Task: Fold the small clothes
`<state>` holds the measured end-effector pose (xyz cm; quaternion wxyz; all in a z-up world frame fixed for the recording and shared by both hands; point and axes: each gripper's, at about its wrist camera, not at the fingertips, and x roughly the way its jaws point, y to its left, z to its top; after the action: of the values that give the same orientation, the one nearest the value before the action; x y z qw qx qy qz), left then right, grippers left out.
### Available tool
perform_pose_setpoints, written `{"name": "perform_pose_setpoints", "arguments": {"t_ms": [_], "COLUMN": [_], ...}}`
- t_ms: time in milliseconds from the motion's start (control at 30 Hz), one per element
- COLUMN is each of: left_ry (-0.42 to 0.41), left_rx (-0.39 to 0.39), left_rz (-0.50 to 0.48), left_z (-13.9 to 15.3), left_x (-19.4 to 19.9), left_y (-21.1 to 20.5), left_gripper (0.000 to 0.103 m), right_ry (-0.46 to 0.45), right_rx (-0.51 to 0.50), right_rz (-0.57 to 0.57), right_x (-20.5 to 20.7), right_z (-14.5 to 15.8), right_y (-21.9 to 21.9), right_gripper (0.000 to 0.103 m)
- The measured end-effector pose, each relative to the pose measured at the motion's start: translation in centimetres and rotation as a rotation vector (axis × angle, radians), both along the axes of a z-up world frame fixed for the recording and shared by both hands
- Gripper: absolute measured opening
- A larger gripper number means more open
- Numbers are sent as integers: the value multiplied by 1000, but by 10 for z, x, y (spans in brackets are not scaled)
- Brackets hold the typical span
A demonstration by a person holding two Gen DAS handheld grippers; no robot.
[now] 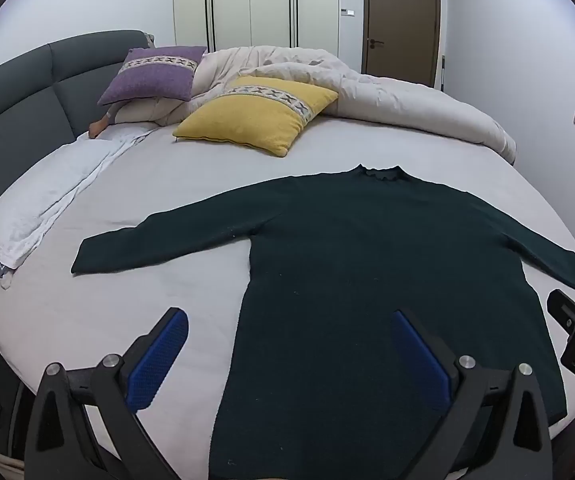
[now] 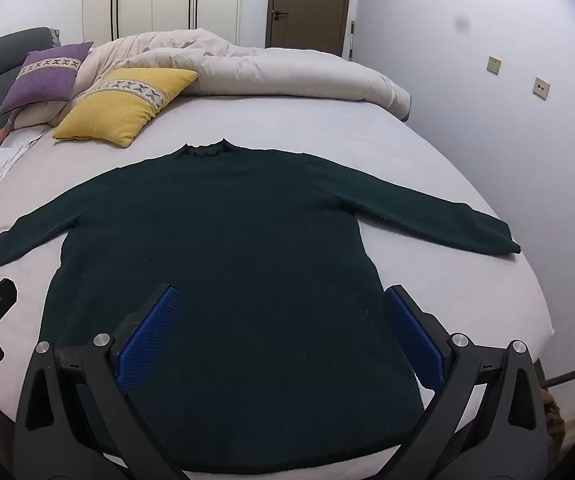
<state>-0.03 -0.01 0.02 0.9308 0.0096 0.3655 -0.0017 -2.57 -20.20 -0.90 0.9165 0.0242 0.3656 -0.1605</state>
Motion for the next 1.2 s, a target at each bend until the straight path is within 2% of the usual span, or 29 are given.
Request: {"name": "perform_pose_setpoints", "arguments": {"t_ms": [1200], "left_ry": [7], "left_rx": [3], "left_rz": [2], "left_z": [-4], "left_x": [2], "left_y": [0], "left_gripper": [103], "right_ry": [10], "right_rx": [-13], "right_rz": [15], "right_x": [1], "right_z": [-6], "right_y": [4], "right_gripper": [102]}}
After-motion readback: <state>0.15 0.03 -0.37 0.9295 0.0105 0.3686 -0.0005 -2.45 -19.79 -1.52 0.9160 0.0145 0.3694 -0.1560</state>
